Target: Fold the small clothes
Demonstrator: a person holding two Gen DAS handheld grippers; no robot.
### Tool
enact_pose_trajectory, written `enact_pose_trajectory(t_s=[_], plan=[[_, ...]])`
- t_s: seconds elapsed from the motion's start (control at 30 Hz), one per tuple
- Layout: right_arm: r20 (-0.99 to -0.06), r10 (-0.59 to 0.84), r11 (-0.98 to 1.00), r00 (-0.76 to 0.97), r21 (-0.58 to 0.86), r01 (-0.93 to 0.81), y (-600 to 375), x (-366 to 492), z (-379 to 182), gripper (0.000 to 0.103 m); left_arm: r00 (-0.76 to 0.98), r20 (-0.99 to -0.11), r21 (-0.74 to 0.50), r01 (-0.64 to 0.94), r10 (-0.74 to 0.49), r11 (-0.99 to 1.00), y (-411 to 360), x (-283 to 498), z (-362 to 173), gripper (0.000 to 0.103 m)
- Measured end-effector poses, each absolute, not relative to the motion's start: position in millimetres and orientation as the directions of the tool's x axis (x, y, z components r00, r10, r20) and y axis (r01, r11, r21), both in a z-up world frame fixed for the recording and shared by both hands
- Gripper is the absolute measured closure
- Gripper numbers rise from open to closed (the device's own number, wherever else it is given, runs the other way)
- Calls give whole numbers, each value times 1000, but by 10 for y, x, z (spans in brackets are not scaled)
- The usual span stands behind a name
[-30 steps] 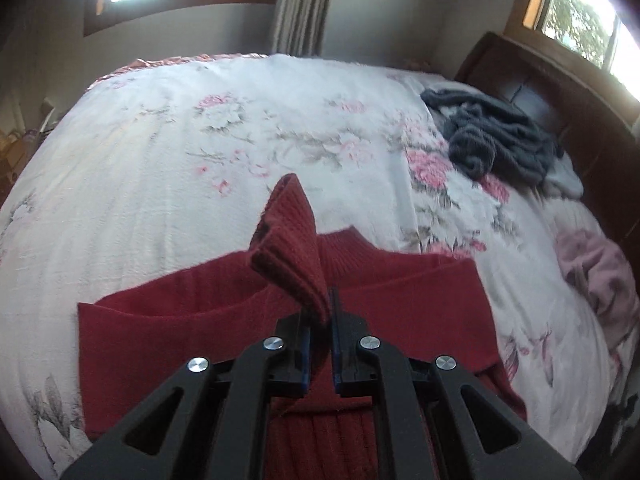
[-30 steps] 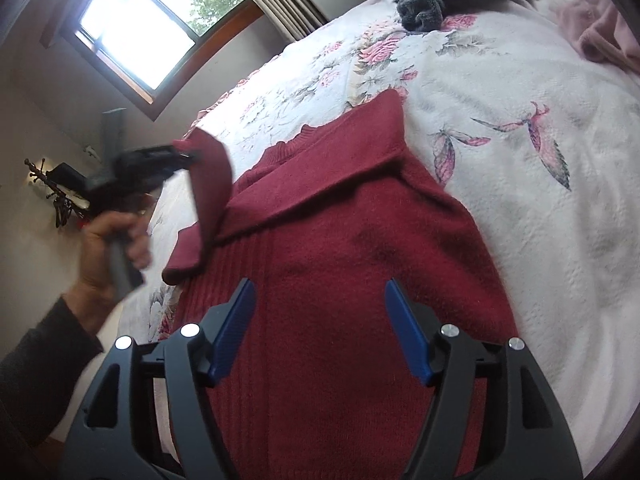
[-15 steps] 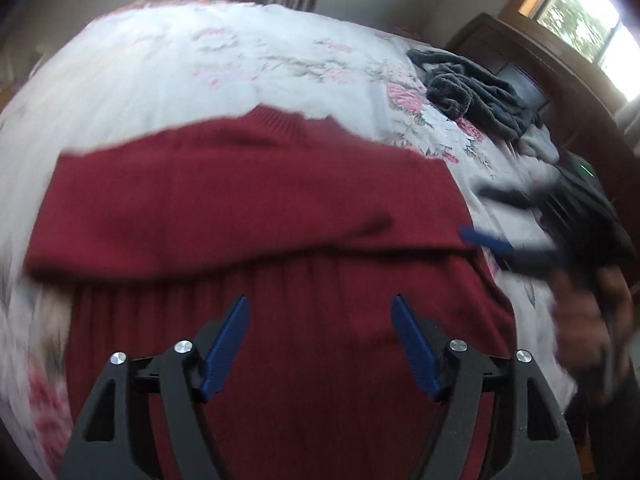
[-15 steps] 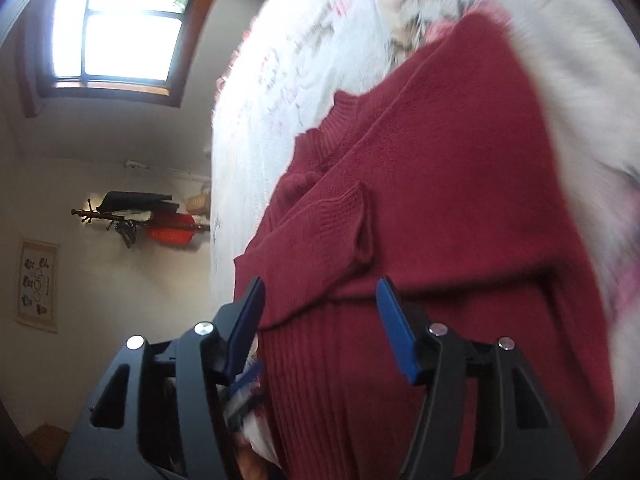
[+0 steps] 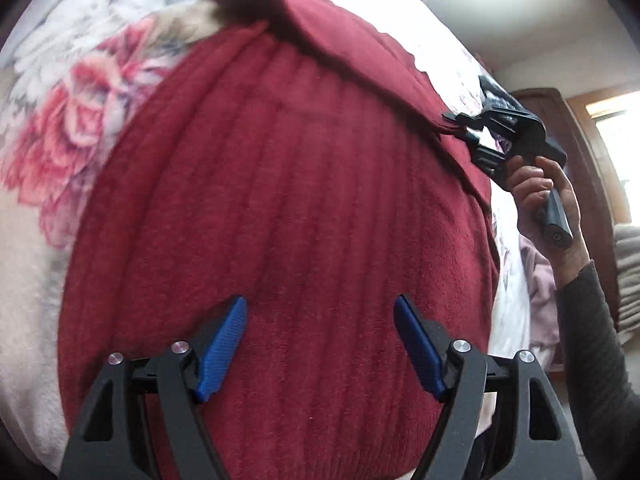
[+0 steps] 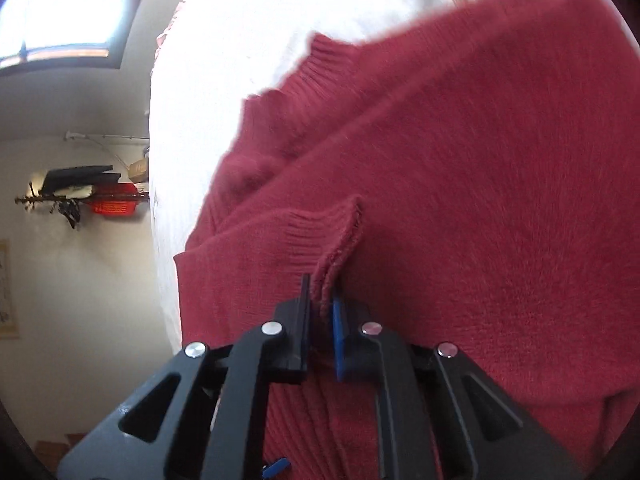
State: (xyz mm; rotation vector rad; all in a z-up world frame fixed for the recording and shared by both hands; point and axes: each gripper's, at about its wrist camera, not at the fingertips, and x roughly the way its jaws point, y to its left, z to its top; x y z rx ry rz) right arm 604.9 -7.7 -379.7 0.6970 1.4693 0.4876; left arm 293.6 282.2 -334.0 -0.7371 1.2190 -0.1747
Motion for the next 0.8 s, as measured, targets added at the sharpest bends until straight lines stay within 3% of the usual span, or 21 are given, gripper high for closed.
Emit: enact_pose_trajectory(t_s=[0.27,0.37,0.8], plan=[[-706,639,762,305,636,-125,-221,6011,-2406,97,354,-775,-622,-279,-524,731,2849,2933,-3364,27],[-715,585,805,382,568,-169,-437,5918,-2168,97,365,-763,-636,-278,-534,720,2930,2928,-3268,27],[-781,528,828,333,560,0,-1257,5909,-3279,97,562,-682,-677,-244,-468,694,3687,3978,-2710,27]])
